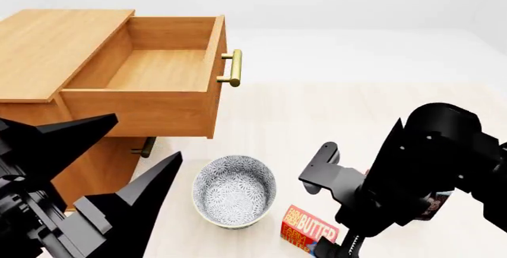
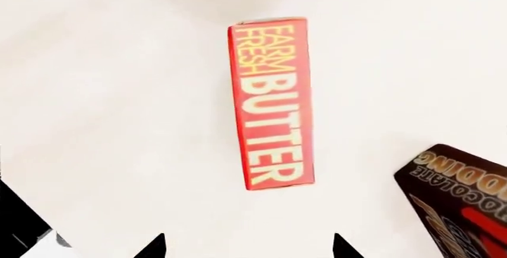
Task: Put the butter at the back in the top drawer of the cabinet and close it.
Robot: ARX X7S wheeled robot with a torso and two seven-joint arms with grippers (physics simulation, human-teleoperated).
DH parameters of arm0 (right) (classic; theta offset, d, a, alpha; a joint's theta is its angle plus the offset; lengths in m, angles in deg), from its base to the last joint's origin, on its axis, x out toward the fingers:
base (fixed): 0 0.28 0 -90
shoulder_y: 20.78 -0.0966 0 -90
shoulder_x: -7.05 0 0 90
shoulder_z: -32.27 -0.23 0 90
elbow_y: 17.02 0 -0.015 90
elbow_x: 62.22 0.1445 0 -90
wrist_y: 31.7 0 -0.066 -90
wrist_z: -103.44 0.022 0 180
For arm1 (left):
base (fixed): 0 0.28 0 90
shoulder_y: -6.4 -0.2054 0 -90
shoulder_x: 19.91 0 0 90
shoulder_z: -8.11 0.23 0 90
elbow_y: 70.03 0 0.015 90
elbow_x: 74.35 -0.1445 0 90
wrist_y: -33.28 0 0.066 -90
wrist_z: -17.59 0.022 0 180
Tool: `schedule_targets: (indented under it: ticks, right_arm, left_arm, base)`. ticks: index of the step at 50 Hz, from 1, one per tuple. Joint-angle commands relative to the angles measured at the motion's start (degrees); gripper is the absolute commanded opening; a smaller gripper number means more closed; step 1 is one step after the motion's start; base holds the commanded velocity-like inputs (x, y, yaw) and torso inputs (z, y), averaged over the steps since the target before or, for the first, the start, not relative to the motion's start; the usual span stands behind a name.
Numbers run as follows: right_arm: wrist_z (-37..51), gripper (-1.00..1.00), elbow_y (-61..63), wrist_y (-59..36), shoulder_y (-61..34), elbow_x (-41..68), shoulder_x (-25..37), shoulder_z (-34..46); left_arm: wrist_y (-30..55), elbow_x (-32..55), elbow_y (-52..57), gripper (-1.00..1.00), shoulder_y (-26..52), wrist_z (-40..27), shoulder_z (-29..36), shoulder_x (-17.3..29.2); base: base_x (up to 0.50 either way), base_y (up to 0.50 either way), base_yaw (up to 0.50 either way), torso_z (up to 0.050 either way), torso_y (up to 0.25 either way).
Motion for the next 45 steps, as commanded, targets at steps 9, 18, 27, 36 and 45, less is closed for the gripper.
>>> schedule_targets:
  ticks: [9, 18, 27, 36, 45]
  right_arm:
    - [-6.5, 1.0, -6.0, 3.52, 0.75, -10.03, -5.11, 6.53]
    - [-7.09, 1.0, -8.73, 5.56, 0.99, -13.12, -6.58, 7.98]
    - [-8.97, 1.0, -10.84, 7.39, 1.42, -15.54, -7.91, 9.45]
    - [-11.55, 1.0, -12.47, 9.2, 2.25, -17.65, -9.54, 11.08]
    - [-13.16, 1.0, -12.58, 10.11, 2.58, -18.23, -10.48, 11.79]
  left_arm:
    - [0.54, -0.35, 0.13, 1.0, -1.93, 0.99, -1.92, 0.16]
    - [0.25, -0.51, 0.5, 1.0, -2.21, 1.28, -1.85, 0.14]
    - [0.31, -0.73, 0.59, 1.0, -2.59, 1.69, -2.06, 0.2]
    - [-0.05, -0.58, 0.88, 1.0, -2.72, 1.93, -2.28, 0.6]
    - [-0.34, -0.49, 1.0, 1.0, -2.73, 2.23, -2.22, 1.01]
  base:
    - [0.0, 0.0, 0.0, 0.0, 0.0]
    - [0.0, 0.0, 0.0, 0.0, 0.0]
    - [0.0, 0.0, 0.0, 0.0, 0.0]
    - [0.0, 0.0, 0.0, 0.0, 0.0]
    - [0.0, 0.0, 0.0, 0.0, 0.0]
